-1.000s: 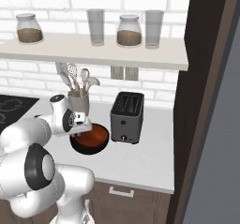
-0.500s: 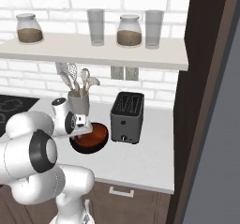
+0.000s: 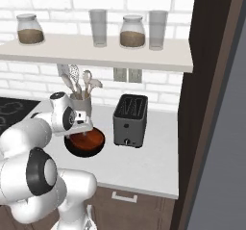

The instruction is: Pick up the bowls on the counter and stack them on top of one another in the open cabinet. Place the smaller bowl on top of the larger bowl.

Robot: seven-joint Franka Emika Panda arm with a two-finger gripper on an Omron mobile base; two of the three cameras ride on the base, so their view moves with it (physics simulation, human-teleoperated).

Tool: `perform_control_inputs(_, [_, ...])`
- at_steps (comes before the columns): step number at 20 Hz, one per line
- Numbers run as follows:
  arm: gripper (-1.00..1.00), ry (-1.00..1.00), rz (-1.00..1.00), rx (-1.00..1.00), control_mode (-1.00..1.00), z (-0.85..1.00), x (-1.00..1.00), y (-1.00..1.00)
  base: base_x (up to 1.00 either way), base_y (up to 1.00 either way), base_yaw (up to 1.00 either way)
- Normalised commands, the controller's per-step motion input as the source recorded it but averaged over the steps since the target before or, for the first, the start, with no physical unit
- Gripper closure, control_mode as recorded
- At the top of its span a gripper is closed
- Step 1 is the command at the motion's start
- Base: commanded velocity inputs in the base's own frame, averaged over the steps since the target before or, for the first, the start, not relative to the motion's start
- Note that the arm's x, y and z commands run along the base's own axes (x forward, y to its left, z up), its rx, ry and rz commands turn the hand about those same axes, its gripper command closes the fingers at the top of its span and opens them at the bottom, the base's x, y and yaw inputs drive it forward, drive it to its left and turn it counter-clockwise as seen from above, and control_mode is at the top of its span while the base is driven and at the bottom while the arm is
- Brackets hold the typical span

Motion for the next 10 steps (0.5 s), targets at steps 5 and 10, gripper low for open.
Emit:
perform_control_inputs(5, [-1.00, 0.00, 0.00, 0.02, -1.00, 0.12, -0.50, 0.02, 0.00, 0.00, 0.00])
perform_control_inputs(10, [-1.00, 0.00, 0.00, 0.00, -1.00, -0.03, -0.36, 0.04, 0.00, 0.00, 0.00])
